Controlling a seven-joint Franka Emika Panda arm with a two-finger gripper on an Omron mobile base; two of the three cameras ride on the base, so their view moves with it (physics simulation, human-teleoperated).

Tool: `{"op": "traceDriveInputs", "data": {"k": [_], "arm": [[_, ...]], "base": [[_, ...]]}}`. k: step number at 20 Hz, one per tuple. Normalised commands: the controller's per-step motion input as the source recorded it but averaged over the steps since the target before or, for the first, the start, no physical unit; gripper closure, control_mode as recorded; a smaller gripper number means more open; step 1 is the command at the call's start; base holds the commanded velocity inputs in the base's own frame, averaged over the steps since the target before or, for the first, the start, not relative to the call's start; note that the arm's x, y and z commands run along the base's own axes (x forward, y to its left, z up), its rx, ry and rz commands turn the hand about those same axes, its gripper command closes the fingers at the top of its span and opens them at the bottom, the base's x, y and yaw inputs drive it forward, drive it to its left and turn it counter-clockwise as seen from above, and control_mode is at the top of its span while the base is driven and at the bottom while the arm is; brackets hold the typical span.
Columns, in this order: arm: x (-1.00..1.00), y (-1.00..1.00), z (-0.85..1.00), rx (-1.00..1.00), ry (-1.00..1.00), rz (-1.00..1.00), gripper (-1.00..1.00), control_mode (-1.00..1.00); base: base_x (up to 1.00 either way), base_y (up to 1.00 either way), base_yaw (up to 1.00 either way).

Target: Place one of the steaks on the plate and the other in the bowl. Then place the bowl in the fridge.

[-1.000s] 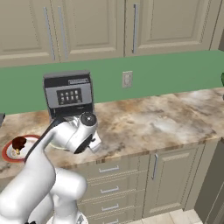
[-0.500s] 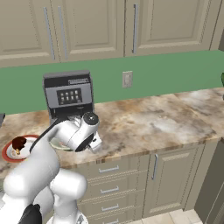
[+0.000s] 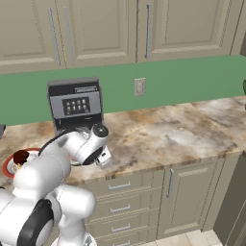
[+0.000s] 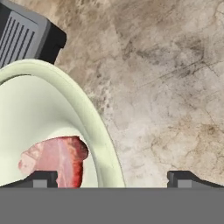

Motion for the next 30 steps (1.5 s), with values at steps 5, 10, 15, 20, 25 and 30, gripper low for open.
{"op": "traceDriveInputs", "data": {"k": [5,10,15,20,25,30], "arm": [[0.05,0.1,-0.27,0.0,0.0,0.0,1.0,-1.0],[0.0,0.33,-0.01,0.0,0.0,0.0,1.0,-1.0],[-0.18,-0.1,0.01,0.03,-0.06,-0.07,1.0,-1.0],[-0.52,-0.55,0.4,0.19,-0.26,-0.17,1.0,-1.0],[-0.44,-0.07,0.51,0.13,-0.34,-0.48,1.0,-1.0],[-0.09,0.05,0.37,0.05,-0.28,-0.75,1.0,-1.0]], "base": [[0.0,0.0,0.0],[0.0,0.0,0.0],[0.0,0.0,0.0],[0.0,0.0,0.0],[0.0,0.0,0.0],[0.0,0.0,0.0]]}}
